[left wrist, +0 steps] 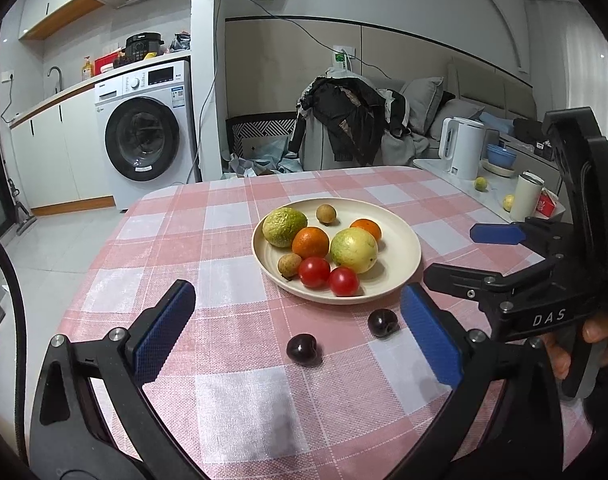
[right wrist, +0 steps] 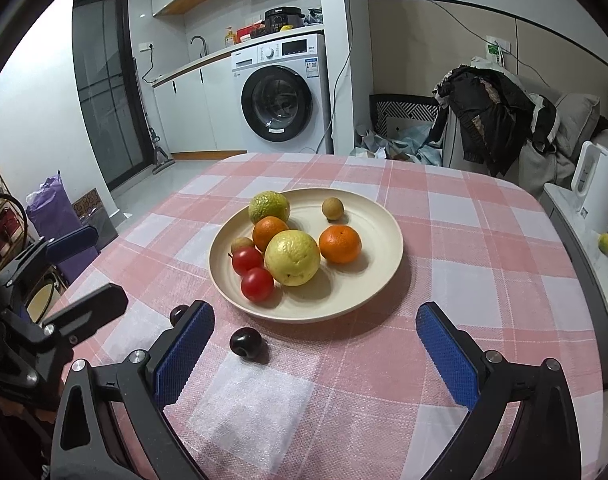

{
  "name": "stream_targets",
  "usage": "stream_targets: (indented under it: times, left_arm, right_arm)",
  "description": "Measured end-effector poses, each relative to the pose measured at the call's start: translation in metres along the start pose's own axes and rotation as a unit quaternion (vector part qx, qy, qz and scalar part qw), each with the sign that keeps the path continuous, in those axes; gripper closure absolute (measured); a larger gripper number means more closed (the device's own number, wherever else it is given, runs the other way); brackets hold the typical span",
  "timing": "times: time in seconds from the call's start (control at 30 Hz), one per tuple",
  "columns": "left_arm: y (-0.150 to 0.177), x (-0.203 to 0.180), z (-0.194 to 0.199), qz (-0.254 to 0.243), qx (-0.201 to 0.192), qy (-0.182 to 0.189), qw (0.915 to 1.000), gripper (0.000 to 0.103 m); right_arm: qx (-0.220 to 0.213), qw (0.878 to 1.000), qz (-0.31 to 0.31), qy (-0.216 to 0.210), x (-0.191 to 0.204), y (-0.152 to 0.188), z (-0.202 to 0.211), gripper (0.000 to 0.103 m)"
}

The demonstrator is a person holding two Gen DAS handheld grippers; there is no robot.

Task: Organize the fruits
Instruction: 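Open both tools on the plate and withdraw them, then grasp a dark plum with the right tool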

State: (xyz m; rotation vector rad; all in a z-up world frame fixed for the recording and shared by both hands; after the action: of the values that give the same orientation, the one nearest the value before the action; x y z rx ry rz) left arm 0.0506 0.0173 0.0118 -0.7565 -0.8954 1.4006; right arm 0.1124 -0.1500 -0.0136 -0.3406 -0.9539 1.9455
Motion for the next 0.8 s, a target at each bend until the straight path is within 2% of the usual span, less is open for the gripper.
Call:
stream_targets:
  times: [0.43, 0.6, 0.8]
  left_arm:
    - [0.005, 0.014, -0.013, 0.027, 0.002, -0.005, 0.9996, 0.001]
    - [0.005, 0.021, -0.012, 0.037, -0.003, -0.004, 0.9993, 0.001]
    - [0.005, 0.036, -0.014, 0.059, -0.003, -0.011, 0.9982, 0.001]
  right_arm:
    - [0.005, 1.0, -0.004, 0.008, -0.003, 0.005, -0.011, 0.0]
    - [0.045, 0.999, -0.005, -0.021, 0.001, 0.008, -0.02, 0.0]
    - [0.077, 0.997, 0.009, -0.028, 0.013, 0.019, -0.032, 0.002]
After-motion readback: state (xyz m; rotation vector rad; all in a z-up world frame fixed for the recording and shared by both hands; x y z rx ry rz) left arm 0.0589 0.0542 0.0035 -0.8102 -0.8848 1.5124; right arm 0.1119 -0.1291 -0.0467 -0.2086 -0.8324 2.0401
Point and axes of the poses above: each gripper's, at about its wrist camera, not at the fingertips, and z roughly against the way its jaws point, x to its left, y to its underside, the point moved 1 cm from there along -z, roughly the way its jaws point, and after that the axes turned 6 degrees about -z, right-handed, at the moved point
